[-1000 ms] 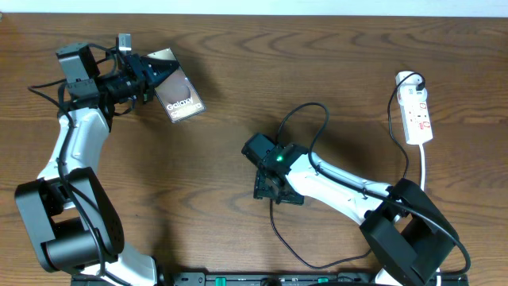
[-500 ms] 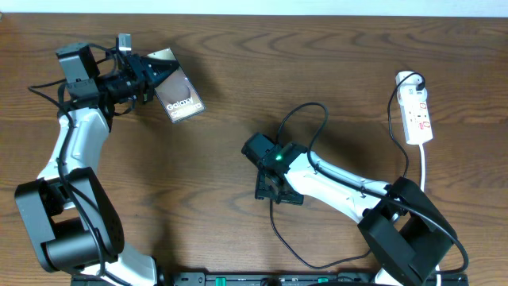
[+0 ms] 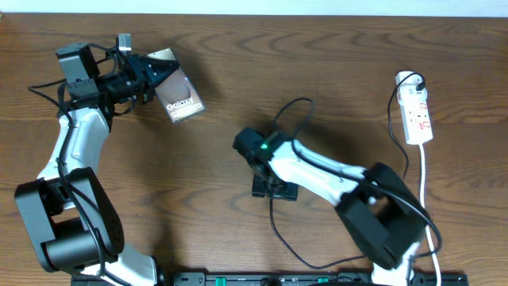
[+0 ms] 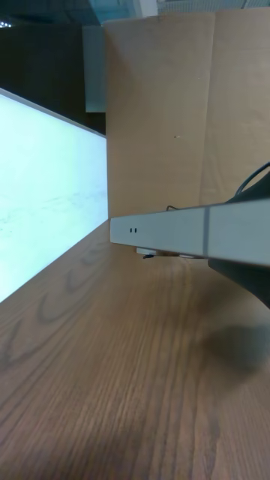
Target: Plug charger to phone and switch on socket
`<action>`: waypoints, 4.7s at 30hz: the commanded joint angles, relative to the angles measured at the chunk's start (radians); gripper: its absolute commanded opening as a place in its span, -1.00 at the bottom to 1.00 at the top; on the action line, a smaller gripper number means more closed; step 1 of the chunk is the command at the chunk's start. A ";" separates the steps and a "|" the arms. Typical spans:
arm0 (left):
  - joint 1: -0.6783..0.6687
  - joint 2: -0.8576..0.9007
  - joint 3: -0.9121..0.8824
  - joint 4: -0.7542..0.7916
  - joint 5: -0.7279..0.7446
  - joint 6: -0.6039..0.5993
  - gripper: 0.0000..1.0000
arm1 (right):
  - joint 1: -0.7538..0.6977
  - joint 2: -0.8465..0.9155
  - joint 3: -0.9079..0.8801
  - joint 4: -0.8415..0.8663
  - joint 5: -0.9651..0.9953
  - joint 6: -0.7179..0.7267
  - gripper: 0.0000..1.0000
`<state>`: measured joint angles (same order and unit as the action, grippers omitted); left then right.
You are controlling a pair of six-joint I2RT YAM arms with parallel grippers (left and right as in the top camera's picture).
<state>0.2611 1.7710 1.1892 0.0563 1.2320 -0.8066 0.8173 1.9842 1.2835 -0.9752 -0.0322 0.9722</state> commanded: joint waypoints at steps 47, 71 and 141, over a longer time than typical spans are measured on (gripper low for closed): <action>0.004 -0.022 0.011 0.005 0.040 0.029 -0.85 | -0.007 0.039 0.051 -0.007 0.023 -0.019 -0.85; 0.004 -0.022 0.011 0.006 0.040 0.029 -0.85 | -0.389 0.034 0.051 0.514 -1.020 -0.813 -0.98; -0.202 -0.022 0.011 0.481 -0.014 -0.134 -0.85 | -0.370 0.133 0.049 1.567 -1.493 -0.314 -0.98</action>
<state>0.0616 1.7710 1.1877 0.5266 1.2125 -0.9386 0.4438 2.1143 1.3258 0.5884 -1.5261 0.6476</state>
